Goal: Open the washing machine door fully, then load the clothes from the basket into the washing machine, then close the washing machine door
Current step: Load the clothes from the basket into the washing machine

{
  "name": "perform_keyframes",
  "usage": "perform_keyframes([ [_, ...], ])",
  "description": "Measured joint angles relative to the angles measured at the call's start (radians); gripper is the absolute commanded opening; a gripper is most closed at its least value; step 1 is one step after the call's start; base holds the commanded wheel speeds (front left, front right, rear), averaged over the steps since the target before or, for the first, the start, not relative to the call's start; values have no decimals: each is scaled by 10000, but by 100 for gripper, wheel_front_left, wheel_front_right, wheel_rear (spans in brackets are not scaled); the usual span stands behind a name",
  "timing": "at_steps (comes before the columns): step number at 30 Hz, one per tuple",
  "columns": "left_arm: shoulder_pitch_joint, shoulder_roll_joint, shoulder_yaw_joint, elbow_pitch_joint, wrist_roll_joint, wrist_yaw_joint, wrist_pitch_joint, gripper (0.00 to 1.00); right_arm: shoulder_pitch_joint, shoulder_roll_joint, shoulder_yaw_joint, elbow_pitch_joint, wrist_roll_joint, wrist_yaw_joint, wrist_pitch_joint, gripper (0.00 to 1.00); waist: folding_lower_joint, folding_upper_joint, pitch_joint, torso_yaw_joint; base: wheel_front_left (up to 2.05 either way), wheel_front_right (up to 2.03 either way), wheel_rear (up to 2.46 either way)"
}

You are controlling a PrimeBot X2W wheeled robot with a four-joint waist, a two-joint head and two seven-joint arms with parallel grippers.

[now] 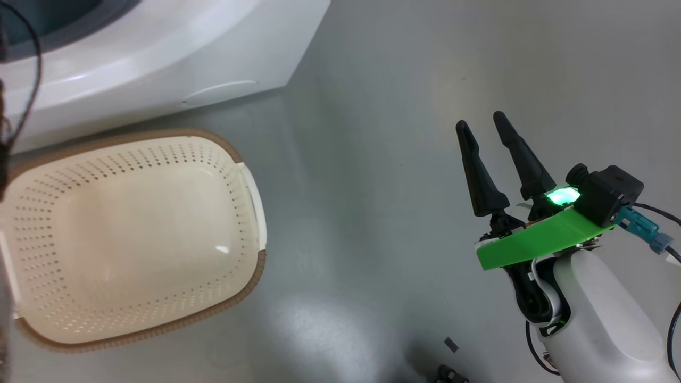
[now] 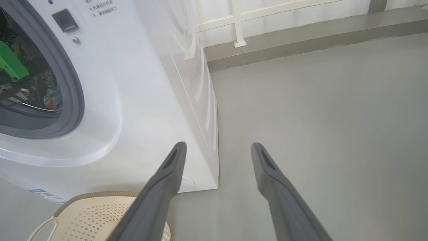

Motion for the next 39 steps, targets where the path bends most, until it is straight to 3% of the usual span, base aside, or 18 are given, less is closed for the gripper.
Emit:
perform_keyframes([
  [11, 1340, -470, 180, 82, -454, -640, -696, 100, 1, -251, -31, 84, 0, 0, 0, 100, 0, 0, -785, 499, 0, 0, 0],
  [20, 2556, -838, 199, -240, -598, -899, -786, 100, 44, -523, -17, 263, 2, 0, 0, 100, -1, 0, -1661, 857, 0, 0, 0],
  [30, 4847, -882, 568, -2311, -575, -899, -859, 100, 382, -913, 134, 506, 17, 0, 0, 100, -2, -1, -2843, 1437, 0, 0, 0],
  [39, 7377, -750, 932, -4558, 88, -756, -859, 100, 770, -1055, 148, 629, 109, 0, 0, 100, 0, 0, -3779, 1969, 0, 0, 0],
])
